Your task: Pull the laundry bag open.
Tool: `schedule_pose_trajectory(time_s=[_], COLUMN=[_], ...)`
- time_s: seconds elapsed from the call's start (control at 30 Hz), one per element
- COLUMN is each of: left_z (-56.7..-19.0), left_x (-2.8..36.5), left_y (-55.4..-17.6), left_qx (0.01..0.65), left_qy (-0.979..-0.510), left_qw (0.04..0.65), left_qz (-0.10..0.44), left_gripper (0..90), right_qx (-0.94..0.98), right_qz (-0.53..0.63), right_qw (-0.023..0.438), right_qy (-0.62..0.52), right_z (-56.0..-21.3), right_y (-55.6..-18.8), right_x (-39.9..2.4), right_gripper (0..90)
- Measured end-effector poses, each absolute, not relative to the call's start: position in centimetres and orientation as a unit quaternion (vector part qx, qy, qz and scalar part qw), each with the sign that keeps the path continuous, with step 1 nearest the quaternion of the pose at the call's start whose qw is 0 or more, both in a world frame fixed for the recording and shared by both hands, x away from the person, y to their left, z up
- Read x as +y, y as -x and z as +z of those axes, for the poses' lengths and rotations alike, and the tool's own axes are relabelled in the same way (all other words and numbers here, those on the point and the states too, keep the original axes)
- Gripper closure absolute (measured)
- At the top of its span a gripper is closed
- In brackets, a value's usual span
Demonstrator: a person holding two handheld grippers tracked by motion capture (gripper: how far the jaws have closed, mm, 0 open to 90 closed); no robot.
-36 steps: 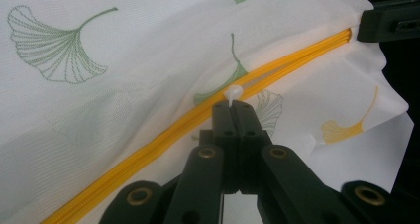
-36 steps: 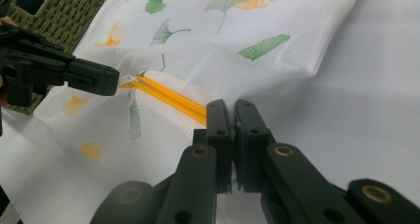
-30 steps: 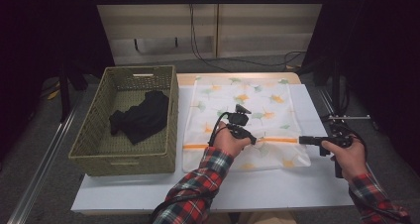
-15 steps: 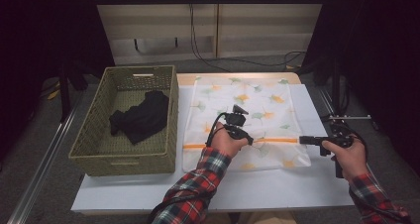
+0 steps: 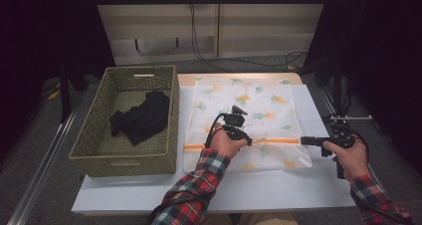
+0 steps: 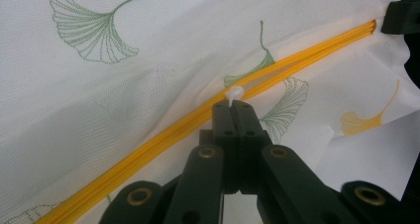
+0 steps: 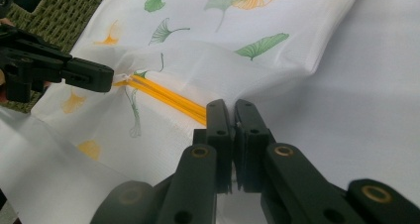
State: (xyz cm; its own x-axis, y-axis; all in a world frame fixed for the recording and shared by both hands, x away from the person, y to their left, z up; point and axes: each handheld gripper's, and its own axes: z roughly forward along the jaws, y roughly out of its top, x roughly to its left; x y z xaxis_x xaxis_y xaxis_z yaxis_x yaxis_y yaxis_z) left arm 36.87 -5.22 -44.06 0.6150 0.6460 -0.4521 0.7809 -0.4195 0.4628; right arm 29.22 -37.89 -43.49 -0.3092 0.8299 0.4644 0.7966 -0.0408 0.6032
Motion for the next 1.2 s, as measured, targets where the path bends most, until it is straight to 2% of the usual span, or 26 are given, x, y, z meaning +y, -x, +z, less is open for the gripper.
schedule_pose_trajectory(time_s=[1.2], left_z=[-44.3], left_x=[-4.1], left_y=[-37.2], left_qx=[0.438], left_qy=[-0.838], left_qw=[0.312], left_qz=[-0.092], left_gripper=[90.0], right_qx=[0.692], right_qz=[0.415], right_qw=[0.017], right_qy=[-0.590], right_z=[-43.6], right_y=[-29.3], right_x=[-37.9], right_gripper=[86.9])
